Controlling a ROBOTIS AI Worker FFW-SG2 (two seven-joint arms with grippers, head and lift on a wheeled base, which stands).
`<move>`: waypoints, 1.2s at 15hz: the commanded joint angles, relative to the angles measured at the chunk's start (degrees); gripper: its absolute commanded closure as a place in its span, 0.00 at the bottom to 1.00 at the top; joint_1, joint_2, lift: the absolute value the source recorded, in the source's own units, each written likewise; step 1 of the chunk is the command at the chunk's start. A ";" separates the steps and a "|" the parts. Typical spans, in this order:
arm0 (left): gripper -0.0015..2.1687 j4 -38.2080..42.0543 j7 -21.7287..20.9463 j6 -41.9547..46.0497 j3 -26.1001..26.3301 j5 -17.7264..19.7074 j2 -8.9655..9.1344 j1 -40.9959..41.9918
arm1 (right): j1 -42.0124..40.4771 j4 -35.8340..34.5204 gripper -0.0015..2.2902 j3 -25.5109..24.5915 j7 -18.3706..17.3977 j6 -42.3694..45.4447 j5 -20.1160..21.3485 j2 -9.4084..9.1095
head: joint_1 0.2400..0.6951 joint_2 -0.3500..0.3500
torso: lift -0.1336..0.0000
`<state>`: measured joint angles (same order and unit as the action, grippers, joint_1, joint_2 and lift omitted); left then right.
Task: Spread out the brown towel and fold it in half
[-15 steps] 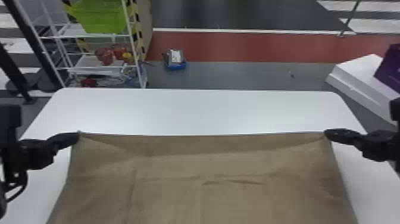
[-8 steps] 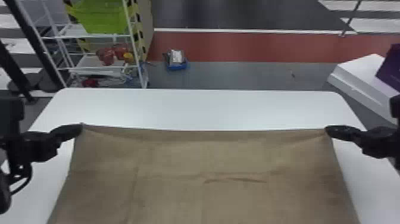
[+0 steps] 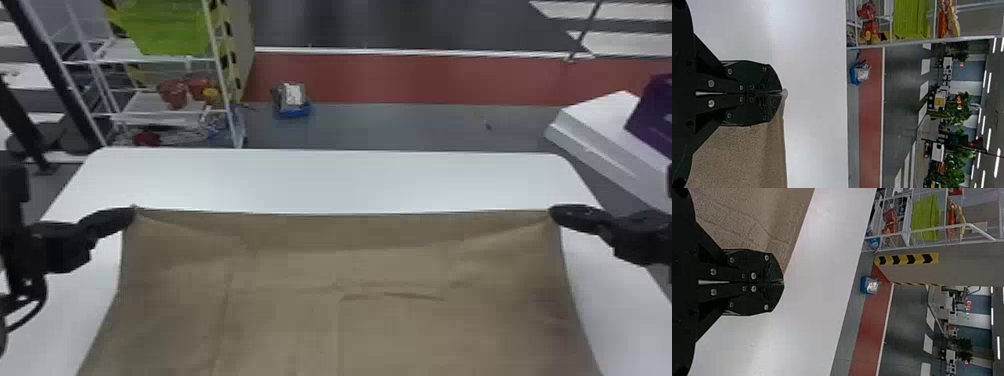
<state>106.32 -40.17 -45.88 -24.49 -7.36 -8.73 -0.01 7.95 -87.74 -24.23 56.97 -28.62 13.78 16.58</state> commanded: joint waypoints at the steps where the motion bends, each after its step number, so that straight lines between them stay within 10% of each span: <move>1: 0.72 0.12 -0.08 0.56 -0.91 1.38 0.02 0.36 | -0.65 -1.56 0.62 -0.81 0.07 0.18 -0.68 0.03 | 1.00 0.47 | 0.08; 18: 0.72 1.70 -0.35 -1.37 -0.91 4.02 0.55 -1.74 | 1.10 -2.00 0.62 -0.90 0.43 1.76 -3.32 0.39 | 1.00 0.44 | 0.08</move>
<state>107.93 -40.24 -47.30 -24.65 -3.50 -8.23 -2.26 9.78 -89.96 -25.07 57.20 -27.78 10.78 16.92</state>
